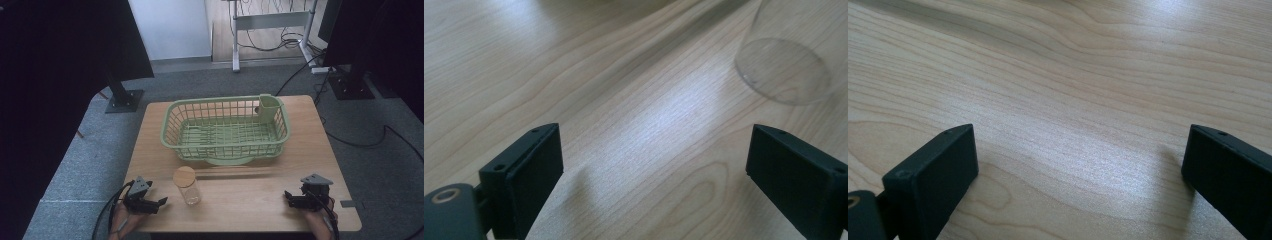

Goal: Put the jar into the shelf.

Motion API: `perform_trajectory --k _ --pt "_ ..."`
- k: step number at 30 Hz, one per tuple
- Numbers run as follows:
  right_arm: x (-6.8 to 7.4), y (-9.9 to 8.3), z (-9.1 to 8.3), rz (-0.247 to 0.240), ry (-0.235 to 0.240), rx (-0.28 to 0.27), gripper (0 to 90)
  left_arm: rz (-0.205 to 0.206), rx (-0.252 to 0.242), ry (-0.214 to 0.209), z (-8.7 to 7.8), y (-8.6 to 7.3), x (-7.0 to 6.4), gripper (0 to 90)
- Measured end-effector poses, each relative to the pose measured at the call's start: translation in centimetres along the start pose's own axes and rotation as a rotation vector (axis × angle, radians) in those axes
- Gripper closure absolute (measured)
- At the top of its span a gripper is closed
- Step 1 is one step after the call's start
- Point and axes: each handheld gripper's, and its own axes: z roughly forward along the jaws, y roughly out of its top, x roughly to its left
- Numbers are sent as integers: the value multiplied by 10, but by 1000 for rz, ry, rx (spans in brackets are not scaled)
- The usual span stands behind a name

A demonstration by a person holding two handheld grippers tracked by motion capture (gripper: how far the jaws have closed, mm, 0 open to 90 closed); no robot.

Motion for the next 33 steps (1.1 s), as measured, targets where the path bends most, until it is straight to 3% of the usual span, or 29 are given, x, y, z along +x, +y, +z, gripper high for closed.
perform_trajectory --k 21,33 --pt "0 0 0 -1 1 0 10 13 -63 -63 -24 17 -1 43" --pt "0 0 0 0 1 0 10 82 -98 -101 -36 37 -8 50"
